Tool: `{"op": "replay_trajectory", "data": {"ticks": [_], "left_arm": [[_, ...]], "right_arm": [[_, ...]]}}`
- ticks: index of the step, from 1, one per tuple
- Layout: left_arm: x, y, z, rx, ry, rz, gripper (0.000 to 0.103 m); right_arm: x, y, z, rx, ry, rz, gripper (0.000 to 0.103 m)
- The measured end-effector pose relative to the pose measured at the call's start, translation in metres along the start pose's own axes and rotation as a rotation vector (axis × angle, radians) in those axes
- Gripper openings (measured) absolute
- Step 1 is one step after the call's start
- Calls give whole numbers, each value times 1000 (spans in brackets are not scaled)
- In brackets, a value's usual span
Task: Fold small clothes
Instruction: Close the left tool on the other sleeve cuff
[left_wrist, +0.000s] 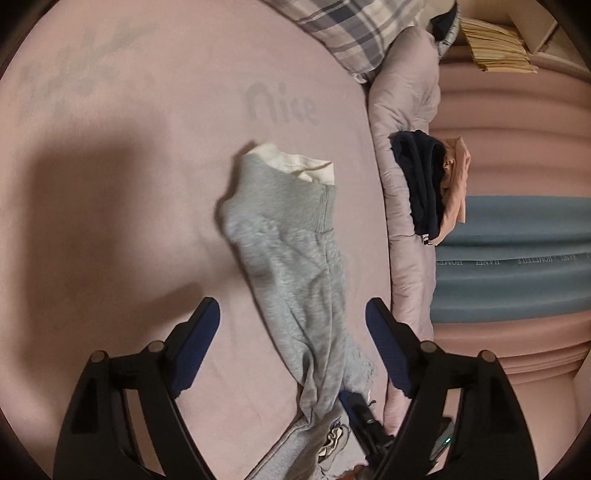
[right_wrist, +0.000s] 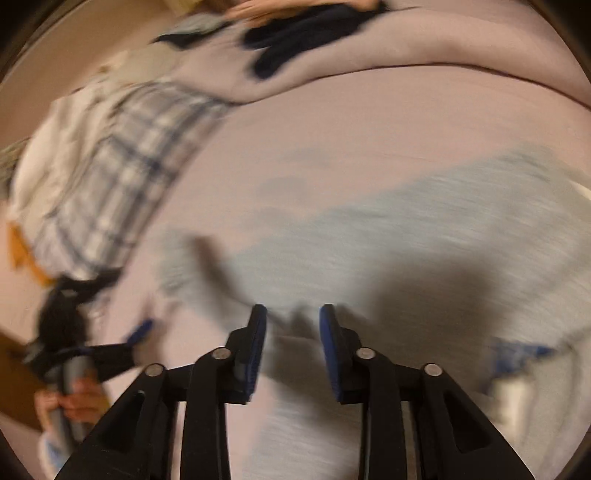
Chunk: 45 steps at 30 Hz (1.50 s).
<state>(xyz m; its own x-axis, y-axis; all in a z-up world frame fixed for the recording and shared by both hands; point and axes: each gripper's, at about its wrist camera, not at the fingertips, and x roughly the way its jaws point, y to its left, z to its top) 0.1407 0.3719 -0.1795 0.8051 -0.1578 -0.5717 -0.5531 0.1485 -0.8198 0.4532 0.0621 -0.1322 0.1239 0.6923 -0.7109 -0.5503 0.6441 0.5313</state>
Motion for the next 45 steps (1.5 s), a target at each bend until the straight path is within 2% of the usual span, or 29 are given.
{"op": "replay_trajectory", "data": {"ticks": [2,4,8,13,15,16,17,18,20,24,28,32,35,38,41,45], "left_arm": [[0,4,1,-1,4,7,80],[1,5,4,5,10,20,80],[10,9,12,-7,35,34,80],[16,10,23,-18,62,19,80],[18,9,27,-20,76,11,80],[18,9,28,-24,83,8,80],[18,9,29,-28,86,-1,82],[17,9,30,-29,91,-9,82],[16,8,29,-23,103,-23,82],[6,6,23,10,142,-56,82],[-12,5,15,55,138,-65,89],[-18,12,5,44,155,-63,90],[-21,25,-2,8,160,-102,90],[-18,37,-6,-10,161,-109,90],[-22,42,-4,-35,114,-149,89],[-28,40,-2,-24,99,-173,86]], "right_arm": [[15,19,11,-100,4,43,44],[29,28,21,-146,18,54,47],[63,39,45,-156,68,72,47],[96,56,58,-171,126,102,47],[106,65,56,-222,149,85,47],[109,70,54,-247,161,91,35],[110,76,50,-282,166,107,13],[110,87,43,-341,175,123,8],[103,107,26,-455,158,92,8],[75,144,-12,-682,104,110,8],[63,173,-55,-938,111,20,8],[62,183,-85,-1059,141,-13,8],[68,182,-108,-1164,151,-108,8],[71,175,-121,-1178,184,-129,8],[70,174,-123,-1147,178,-121,8],[55,171,-107,-979,174,2,11]]}}
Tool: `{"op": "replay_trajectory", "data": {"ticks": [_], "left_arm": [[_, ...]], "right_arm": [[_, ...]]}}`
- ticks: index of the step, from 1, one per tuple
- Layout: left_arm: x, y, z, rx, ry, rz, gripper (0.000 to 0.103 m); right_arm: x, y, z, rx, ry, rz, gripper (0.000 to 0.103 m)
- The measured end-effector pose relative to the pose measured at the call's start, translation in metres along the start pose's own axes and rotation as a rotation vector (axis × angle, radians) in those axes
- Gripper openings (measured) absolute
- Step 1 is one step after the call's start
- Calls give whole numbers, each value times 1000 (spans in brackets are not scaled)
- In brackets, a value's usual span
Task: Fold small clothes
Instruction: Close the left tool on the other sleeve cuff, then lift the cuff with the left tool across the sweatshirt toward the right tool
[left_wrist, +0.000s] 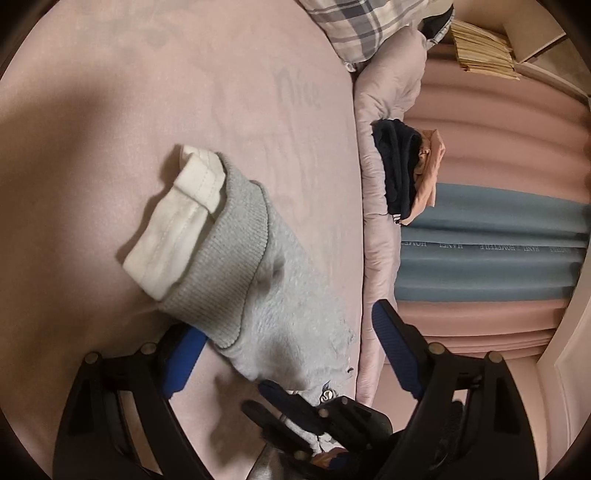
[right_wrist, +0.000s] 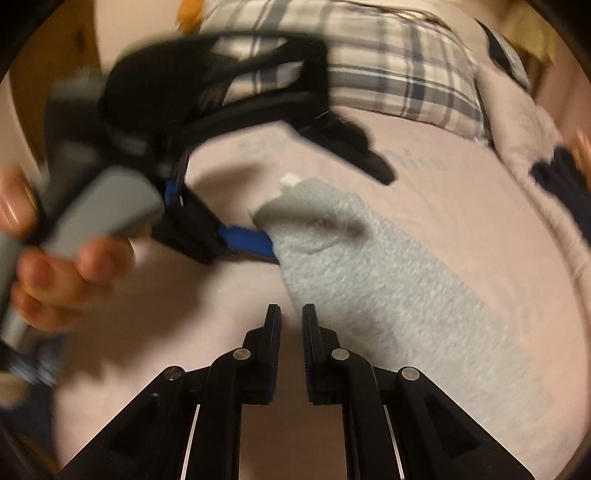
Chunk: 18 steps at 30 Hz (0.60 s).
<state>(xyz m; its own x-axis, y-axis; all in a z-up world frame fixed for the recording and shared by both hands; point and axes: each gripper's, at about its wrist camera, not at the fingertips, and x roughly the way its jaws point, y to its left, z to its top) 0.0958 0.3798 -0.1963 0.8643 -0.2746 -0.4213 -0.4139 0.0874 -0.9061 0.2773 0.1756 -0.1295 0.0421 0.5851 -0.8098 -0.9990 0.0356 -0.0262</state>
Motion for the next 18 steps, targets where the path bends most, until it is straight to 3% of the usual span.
{"op": "replay_trajectory", "data": {"ticks": [2,8,10,13,14,15,18], "left_arm": [[0,5,2,-23,12,-19,86],[-4,8,2,-43,-3,-22,84],[-4,8,2,-46,-20,7,74],[0,9,2,-40,-36,62,41],[3,10,3,-36,-35,76,23],[6,10,3,-31,-35,96,15],[10,7,0,-2,-75,149,14]], "right_arm": [[-9,-5,-3,75,-29,38,17],[-47,-38,-30,342,-151,103,18],[-55,-52,-39,403,-181,97,20],[-65,-67,-52,476,-186,41,20],[-68,-72,-57,510,-187,27,20],[-73,-79,-68,568,-193,18,20],[-72,-105,-83,694,-199,-1,20]]}}
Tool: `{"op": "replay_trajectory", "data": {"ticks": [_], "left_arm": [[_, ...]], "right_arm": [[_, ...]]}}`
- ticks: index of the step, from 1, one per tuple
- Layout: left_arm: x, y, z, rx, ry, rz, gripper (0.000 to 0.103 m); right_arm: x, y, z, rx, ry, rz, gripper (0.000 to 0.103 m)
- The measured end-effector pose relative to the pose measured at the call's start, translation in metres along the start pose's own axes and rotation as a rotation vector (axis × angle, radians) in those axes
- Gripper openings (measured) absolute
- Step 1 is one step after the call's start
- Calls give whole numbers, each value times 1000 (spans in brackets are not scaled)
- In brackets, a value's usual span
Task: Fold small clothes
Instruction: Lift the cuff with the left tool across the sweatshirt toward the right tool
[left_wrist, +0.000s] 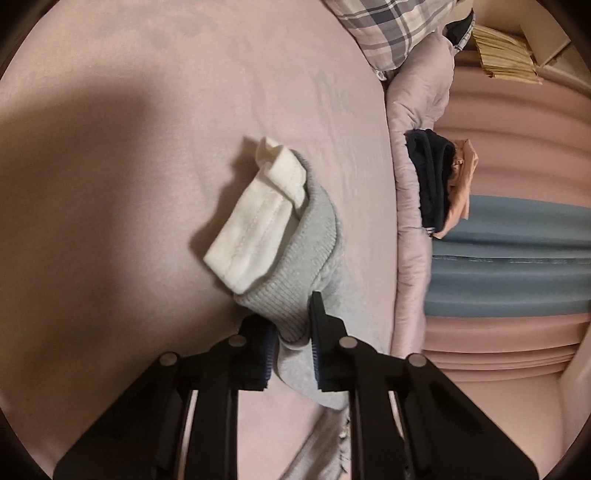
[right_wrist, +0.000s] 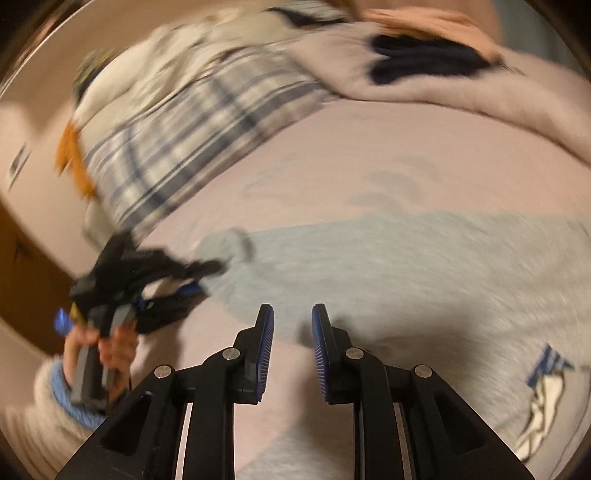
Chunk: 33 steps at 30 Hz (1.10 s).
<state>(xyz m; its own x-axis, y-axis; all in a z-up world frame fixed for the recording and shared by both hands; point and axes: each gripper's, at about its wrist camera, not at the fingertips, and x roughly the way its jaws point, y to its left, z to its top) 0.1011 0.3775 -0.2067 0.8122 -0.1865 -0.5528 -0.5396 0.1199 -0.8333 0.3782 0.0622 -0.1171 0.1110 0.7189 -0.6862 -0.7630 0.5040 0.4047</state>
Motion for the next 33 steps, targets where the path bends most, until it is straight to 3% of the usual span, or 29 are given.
{"op": "replay_trajectory", "data": {"ticks": [3,10,14,17,21,25,26,29,33], "left_arm": [[-7,-14,-6,71,-54,7,13],[-26,-77,-16,283,-111,-77,13],[-19,-100,-22,344,-92,-74,13],[-13,-119,-33,398,-68,-73,13],[-1,-154,-57,509,-27,-71,13],[21,-188,-91,637,21,-45,13],[29,-195,-103,677,40,-38,13],[52,-207,-136,771,92,-14,13],[96,-214,-184,914,173,63,14]], "right_arm": [[2,-25,2,116,-6,-37,20],[12,-49,7,272,-38,-94,20],[41,-47,-1,262,41,-112,20],[45,-43,2,254,38,-112,21],[34,-52,6,318,49,-59,22],[-1,-74,-5,458,-50,59,56],[-13,-85,-11,510,-90,97,58],[-40,-114,-27,648,-195,218,59],[-54,-137,-42,737,-242,339,60]]}}
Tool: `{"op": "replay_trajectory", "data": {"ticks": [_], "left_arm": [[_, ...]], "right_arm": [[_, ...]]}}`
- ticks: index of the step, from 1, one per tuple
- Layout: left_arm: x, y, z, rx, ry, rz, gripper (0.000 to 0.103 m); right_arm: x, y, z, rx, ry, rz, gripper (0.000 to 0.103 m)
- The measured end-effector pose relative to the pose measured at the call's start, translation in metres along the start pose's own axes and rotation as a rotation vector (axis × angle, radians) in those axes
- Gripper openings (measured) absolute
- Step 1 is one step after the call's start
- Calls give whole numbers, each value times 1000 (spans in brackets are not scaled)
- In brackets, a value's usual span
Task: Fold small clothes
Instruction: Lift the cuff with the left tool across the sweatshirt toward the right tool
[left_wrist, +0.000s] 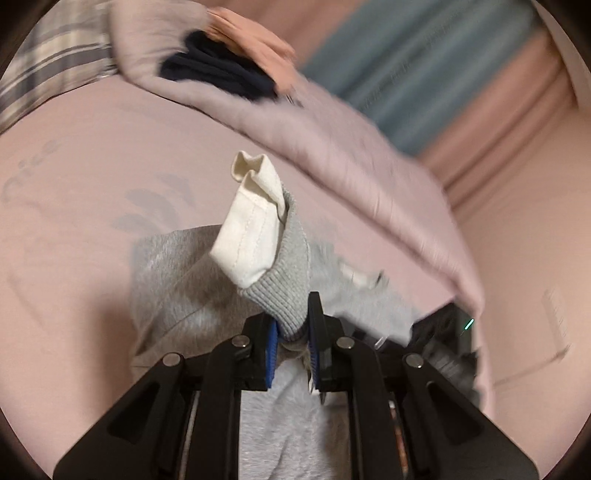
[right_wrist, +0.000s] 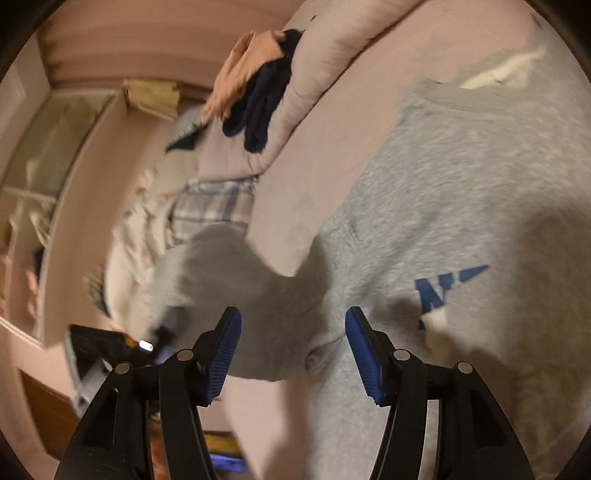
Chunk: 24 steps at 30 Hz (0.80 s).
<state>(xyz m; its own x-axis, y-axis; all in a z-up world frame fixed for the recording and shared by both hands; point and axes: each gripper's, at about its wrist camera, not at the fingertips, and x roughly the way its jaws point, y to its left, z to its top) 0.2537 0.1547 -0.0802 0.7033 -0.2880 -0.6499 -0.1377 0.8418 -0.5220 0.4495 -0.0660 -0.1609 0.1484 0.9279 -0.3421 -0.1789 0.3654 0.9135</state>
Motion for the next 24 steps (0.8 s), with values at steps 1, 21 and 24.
{"op": "replay_trajectory", "data": {"ticks": [1,21,24], "left_arm": [[18,-11,-7,46,52,11,15],[16,32,-49,10,162,59,55],[-6,51,-53,-28,126,102,55]], "right_arm": [[-3,-4,1,22,-8,20,64],[-1,-29,14,31,13,-261,41],[3,-27,11,-25,20,-352,29]]}}
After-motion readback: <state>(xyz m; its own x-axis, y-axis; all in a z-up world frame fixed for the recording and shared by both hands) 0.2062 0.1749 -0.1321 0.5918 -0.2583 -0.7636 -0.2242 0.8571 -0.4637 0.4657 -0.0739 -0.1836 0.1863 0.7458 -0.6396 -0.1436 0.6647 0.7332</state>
